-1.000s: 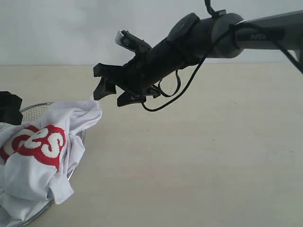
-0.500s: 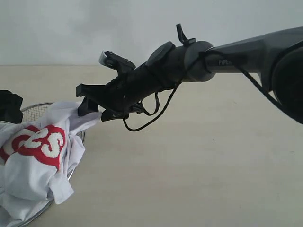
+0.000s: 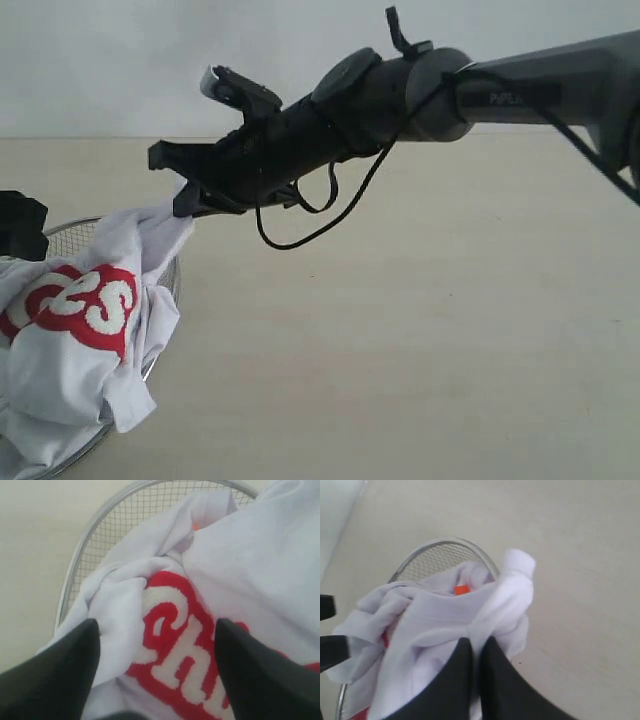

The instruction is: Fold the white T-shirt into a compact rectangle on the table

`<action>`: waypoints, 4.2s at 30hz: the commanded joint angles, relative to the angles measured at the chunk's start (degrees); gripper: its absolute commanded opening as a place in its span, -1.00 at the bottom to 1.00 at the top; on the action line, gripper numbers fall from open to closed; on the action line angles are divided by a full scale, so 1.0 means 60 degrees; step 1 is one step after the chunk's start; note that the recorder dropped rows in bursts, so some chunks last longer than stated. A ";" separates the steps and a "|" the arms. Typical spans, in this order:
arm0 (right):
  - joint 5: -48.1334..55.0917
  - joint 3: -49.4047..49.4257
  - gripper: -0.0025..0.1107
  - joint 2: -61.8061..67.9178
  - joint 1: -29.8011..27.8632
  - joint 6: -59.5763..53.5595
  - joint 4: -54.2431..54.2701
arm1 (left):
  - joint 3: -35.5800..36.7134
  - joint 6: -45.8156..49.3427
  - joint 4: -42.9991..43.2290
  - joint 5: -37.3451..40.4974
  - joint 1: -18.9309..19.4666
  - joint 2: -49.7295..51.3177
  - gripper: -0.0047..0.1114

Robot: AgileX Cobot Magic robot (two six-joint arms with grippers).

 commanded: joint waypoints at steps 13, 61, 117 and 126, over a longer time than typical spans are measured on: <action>0.0902 -0.0037 -0.96 -0.1069 0.0017 0.0426 -0.1267 | -0.0056 0.0789 -0.0031 -0.0127 0.0559 0.0911 0.14; 0.1151 -0.0037 -0.96 -0.2228 0.0017 0.0426 -0.1487 | -0.0056 0.1450 -0.0144 -0.0744 0.0559 -0.0979 -0.84; 0.1087 0.2052 -0.96 -1.1506 -0.0025 0.3422 -0.5879 | -0.6523 0.2905 -0.6325 0.3626 0.0559 -0.5856 -0.84; 0.1633 0.1466 -0.96 -1.2152 -0.0025 0.4711 -0.7948 | -0.6523 0.3187 -0.7275 0.3869 0.0559 -0.5687 -0.84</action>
